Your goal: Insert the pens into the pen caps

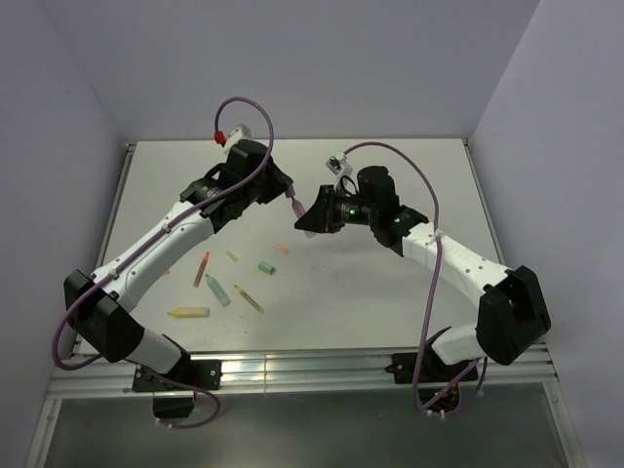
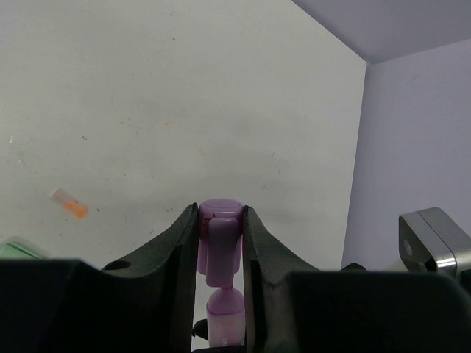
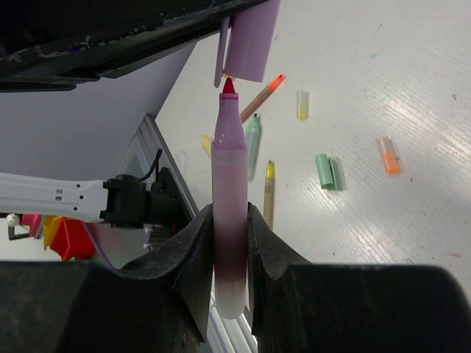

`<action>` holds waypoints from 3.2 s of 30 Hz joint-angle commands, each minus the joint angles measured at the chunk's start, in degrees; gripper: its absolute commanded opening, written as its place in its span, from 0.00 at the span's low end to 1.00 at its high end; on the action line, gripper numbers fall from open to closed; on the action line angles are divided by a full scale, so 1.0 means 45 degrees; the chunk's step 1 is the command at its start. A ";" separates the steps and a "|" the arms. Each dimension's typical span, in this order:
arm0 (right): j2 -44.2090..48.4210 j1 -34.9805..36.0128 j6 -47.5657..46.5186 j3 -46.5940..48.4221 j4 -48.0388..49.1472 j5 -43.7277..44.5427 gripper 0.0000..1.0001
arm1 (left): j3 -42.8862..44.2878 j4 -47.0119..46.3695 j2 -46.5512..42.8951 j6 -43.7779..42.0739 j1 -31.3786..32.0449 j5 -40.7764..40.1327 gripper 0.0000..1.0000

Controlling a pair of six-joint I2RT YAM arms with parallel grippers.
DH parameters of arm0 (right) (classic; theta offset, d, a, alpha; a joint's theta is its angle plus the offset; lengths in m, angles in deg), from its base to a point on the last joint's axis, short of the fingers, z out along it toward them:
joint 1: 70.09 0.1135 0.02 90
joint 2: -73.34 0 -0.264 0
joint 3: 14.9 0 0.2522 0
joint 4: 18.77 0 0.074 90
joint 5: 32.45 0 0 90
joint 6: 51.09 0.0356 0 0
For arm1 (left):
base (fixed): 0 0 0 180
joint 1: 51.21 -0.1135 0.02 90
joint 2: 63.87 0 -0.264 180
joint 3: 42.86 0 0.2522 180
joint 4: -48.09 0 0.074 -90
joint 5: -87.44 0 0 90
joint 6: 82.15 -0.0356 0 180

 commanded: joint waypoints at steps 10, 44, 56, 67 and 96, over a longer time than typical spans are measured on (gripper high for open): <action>0.0441 -0.0063 -0.0160 0.0139 0.0547 -0.0114 0.00 | 0.0136 -0.0753 -0.0239 -0.0051 -0.0070 0.0610 0.00; 0.2100 -0.0258 -0.0472 -0.0017 0.2147 0.1545 0.00 | -0.1993 -0.1827 -0.2465 -0.0966 0.1726 0.1352 0.00; 0.3156 0.0211 -0.1801 0.0939 0.1309 0.2582 0.00 | -0.2736 -0.2785 -0.3598 -0.2178 0.2644 0.2291 0.00; 0.3000 0.0348 -0.2094 0.1760 0.0956 0.2991 0.00 | -0.2443 -0.2082 -0.3579 -0.2823 0.3640 0.1452 0.00; 0.2238 0.0348 -0.2817 0.3927 0.0488 0.3812 0.00 | -0.3595 -0.1671 -0.3462 -0.2316 0.5769 -0.0112 0.00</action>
